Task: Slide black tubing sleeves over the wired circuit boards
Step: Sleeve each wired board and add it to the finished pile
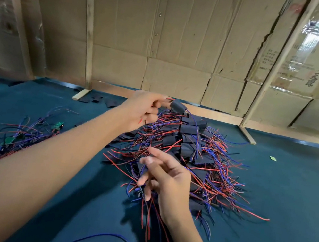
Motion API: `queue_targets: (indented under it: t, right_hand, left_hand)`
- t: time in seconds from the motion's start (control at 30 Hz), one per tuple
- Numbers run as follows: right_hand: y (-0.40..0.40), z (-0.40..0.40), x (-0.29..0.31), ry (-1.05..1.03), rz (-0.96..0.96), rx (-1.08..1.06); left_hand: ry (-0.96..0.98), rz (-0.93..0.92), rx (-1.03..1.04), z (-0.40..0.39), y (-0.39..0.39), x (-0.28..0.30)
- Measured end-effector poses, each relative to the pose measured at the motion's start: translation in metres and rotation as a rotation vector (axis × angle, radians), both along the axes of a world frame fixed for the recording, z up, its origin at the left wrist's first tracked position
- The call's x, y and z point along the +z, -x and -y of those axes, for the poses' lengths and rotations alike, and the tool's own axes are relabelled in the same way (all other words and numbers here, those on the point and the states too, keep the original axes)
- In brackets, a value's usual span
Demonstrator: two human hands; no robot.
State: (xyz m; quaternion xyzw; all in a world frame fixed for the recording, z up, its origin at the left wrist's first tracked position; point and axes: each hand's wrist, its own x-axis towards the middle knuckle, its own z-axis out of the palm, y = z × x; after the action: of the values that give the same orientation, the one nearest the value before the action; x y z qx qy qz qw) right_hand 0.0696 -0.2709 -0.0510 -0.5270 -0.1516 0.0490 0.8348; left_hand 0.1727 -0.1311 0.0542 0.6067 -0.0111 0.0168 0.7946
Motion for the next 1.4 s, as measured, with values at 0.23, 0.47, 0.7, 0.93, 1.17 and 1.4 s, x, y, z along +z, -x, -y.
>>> queue_targets:
  t: [0.23,0.47,0.7,0.93,1.17,1.4]
  right_hand:
    - [0.006,-0.004,-0.003,0.119,0.019,0.097]
    - [0.005,-0.004,-0.006,0.205,0.046,0.143]
    - [0.005,-0.007,-0.019,0.319,0.148,0.075]
    - [0.007,-0.018,-0.034,0.699,0.482,-0.060]
    - [0.007,-0.017,-0.037,0.755,0.609,-0.083]
    - [0.002,-0.014,-0.038,0.723,0.521,-0.111]
  left_hand:
    - [0.536,-0.182,-0.243,0.039,-0.021,0.011]
    - [-0.589,0.035,0.088,0.055,-0.031,0.004]
    - [-1.623,0.084,0.306,-0.022,-0.041,-0.002]
    - [-1.680,-0.290,-0.017,-0.149,-0.013,-0.046]
    - [-1.773,-0.260,0.061,-0.154,-0.014,-0.093]
    - [-1.559,-0.398,0.049,-0.162,-0.012,-0.069]
